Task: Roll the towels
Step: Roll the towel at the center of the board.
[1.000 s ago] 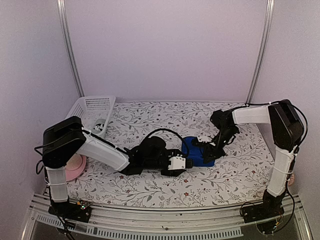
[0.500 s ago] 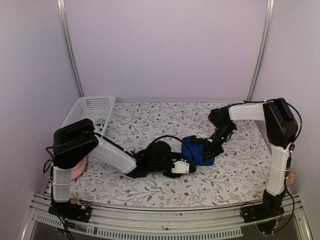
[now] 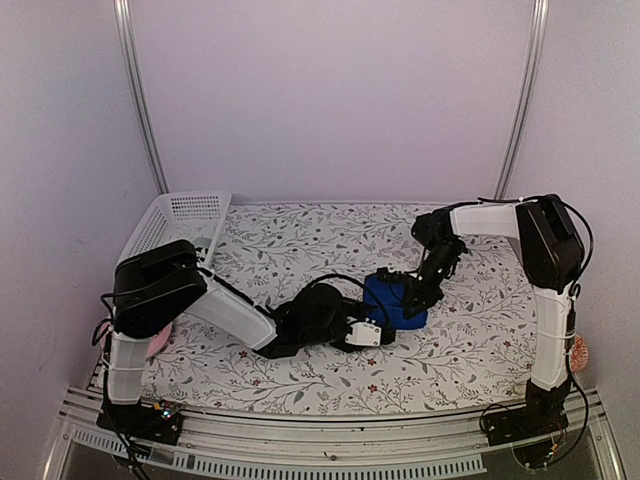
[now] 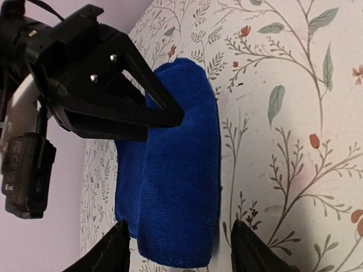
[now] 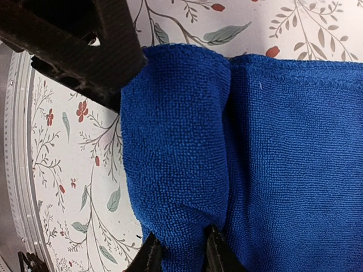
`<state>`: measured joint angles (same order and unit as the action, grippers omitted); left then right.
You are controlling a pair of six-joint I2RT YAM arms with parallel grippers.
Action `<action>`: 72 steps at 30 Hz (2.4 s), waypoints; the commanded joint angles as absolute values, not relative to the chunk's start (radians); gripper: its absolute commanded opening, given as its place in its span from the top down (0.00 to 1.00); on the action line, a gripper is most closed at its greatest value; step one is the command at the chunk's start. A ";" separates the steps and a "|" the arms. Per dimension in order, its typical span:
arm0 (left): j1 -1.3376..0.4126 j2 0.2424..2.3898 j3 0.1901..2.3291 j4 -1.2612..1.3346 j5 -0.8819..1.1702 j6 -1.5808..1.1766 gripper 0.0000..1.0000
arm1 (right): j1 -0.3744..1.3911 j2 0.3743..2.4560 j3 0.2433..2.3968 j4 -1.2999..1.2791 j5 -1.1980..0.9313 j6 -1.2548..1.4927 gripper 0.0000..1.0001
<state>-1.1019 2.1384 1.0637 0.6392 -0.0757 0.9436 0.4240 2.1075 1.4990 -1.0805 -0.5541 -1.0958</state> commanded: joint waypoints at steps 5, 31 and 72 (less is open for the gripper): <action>-1.113 2.192 1.100 0.681 -0.092 1.006 0.36 | 0.413 2.180 1.535 -1.041 -0.490 -1.117 0.72; -1.064 2.269 1.238 0.418 -0.115 0.925 1.00 | 0.410 2.109 1.504 -1.047 -0.500 -1.172 0.64; -0.873 2.462 1.685 -0.345 0.627 0.289 0.96 | 0.628 1.457 0.593 0.120 -0.096 -1.202 0.33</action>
<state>-0.8913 2.3707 1.7027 -0.2108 0.5812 0.3408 0.6132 1.4055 0.5751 0.0071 -0.1959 -1.2556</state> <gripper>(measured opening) 0.119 0.701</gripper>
